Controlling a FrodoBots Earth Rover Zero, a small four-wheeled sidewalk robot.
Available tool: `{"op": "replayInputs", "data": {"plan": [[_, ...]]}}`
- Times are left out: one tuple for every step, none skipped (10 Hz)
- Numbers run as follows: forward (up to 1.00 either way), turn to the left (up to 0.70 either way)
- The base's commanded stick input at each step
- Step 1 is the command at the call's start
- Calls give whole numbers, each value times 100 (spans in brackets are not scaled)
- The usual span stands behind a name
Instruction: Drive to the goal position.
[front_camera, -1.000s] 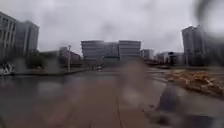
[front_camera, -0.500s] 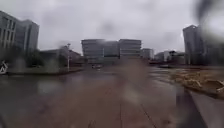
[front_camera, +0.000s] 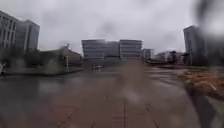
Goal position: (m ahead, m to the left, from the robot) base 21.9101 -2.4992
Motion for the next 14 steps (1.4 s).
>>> {"op": "replayInputs", "data": {"plan": [[100,0],[100,0],[100,0],[100,0],[100,0],[100,0],[100,0],[100,0],[100,0],[100,0],[100,0],[100,0],[100,0],[100,0]]}}
